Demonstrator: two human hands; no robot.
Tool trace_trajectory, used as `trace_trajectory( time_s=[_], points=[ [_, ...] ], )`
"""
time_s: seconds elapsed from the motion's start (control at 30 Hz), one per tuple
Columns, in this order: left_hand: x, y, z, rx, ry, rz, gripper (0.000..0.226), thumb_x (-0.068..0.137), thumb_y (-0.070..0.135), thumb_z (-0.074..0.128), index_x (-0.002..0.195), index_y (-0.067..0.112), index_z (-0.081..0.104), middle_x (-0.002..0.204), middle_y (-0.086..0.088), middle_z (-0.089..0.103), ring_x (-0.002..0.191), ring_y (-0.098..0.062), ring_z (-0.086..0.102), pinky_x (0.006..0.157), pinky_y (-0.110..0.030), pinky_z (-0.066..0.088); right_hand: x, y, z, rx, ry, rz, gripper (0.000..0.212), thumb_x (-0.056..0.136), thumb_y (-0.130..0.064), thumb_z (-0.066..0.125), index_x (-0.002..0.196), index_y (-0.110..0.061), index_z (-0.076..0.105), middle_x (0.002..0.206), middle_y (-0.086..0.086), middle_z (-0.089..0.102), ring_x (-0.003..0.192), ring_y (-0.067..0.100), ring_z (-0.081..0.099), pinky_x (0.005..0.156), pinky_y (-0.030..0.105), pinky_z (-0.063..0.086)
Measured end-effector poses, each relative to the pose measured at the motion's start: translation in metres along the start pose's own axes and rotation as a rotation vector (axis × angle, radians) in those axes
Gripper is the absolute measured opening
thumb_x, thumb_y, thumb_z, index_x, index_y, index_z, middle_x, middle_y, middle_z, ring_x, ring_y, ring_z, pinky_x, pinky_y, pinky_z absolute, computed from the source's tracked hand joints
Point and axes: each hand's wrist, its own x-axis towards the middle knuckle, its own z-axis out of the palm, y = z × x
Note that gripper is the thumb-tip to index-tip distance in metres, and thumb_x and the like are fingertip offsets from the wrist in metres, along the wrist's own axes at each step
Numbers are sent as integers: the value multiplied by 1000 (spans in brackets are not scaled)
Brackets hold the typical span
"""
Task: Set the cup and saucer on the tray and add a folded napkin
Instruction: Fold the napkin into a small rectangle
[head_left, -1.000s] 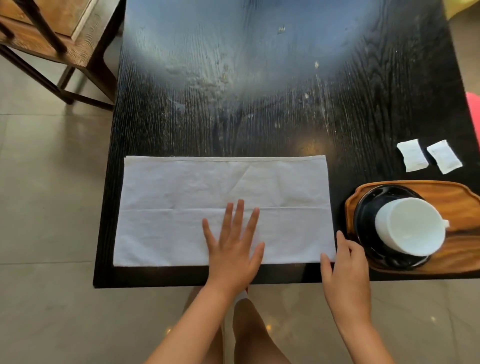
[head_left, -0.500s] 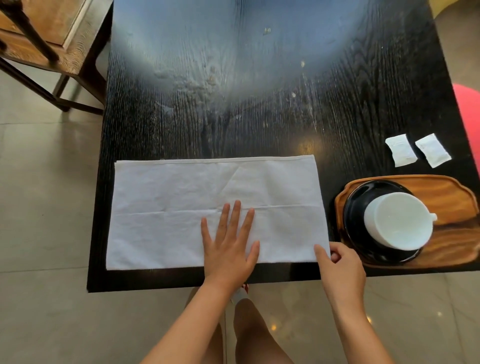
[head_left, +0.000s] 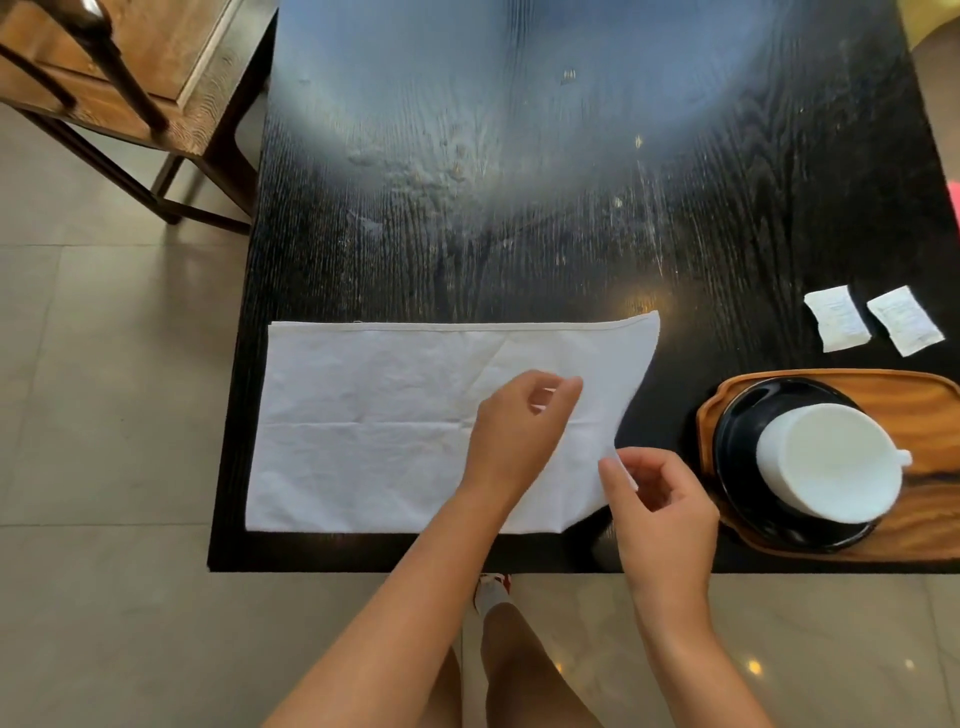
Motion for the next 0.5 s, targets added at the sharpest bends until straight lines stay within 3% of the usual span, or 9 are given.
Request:
trace_trajectory(
  time_s=[0.1,0.2,0.4,0.5],
  points=[
    [22,27,-13,142,-43,-1,33,82,47,61,102,20,66,100,3,68,88,-11,63,79,-29,55,-6,-12,24,-34,-94,-77,10,83,-19,66,77,-26,62,70,-11,62,75,3,59,61,12,49],
    [33,31,-39,232,15,37,26,81,32,68,102,17,67,103,-2,69,87,-12,62,78,-29,55,-12,-20,52,-79,-179,-132,7,82,-23,67,80,-28,63,77,-16,63,82,1,58,67,10,50],
    [26,7,-118,100,131,63,14,79,16,67,90,12,74,83,-1,73,78,-10,68,77,-34,57,-25,-39,100,-85,-342,-246,7,82,-23,68,80,-27,62,78,-16,62,86,2,57,70,2,42],
    [17,-20,-158,37,181,38,11,81,13,67,90,15,73,82,4,72,77,-5,67,71,-24,55,-37,-45,128,-136,-464,-276,7,82,-26,67,83,-28,61,80,-18,60,87,2,55,71,4,44]
  ],
)
